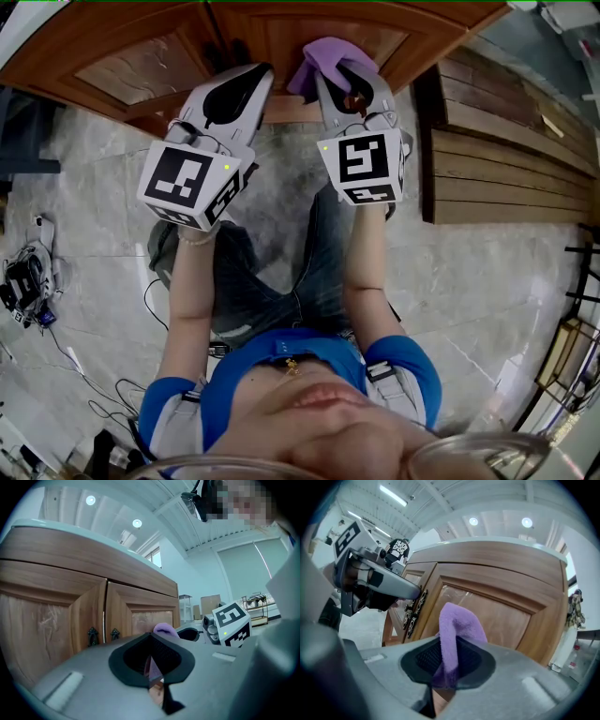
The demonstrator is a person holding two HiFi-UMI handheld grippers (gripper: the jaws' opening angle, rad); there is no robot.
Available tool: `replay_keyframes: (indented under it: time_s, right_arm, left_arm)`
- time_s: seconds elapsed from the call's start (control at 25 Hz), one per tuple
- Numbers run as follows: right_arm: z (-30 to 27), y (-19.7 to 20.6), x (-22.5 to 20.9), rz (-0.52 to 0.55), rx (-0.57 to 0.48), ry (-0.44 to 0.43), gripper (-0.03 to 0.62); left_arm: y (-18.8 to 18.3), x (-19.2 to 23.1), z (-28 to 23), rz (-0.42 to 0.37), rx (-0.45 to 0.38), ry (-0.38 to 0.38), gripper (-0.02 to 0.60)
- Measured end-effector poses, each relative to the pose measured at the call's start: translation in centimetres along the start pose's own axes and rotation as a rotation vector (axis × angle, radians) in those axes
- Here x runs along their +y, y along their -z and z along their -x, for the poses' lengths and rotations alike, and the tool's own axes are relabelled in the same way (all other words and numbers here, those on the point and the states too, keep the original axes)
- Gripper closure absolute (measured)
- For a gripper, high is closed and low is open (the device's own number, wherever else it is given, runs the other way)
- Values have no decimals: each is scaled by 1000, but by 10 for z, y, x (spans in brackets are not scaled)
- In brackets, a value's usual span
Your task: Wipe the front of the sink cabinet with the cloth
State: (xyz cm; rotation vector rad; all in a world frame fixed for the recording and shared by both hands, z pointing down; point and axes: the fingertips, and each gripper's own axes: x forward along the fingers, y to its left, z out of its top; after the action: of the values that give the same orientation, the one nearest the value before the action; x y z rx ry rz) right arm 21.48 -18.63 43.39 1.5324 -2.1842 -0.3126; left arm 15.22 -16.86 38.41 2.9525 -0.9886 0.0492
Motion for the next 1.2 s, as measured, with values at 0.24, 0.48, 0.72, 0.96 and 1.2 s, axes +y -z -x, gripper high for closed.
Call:
replay_keyframes:
  time_s: [0.24,0.48,0.72,0.96,1.2]
  right_arm:
    - [10,10,-17,2,28,41,530]
    - [23,25,-40,11,72,106,530]
    - [38,39,-58,-19,78,126,530]
    - [51,51,-73,-47,93,162,530]
    - [52,54,-73,-45,91,163,530]
  left_arm:
    - [0,-3,-4,-1,6,13,581]
    - [0,-8,-7,-4,4,26,581]
    - [2,-13,-8,-11,10,33,581]
    - [-1,-17,-9,-16,6,40,581]
    - [0,-14,-9,-14,9,33,581]
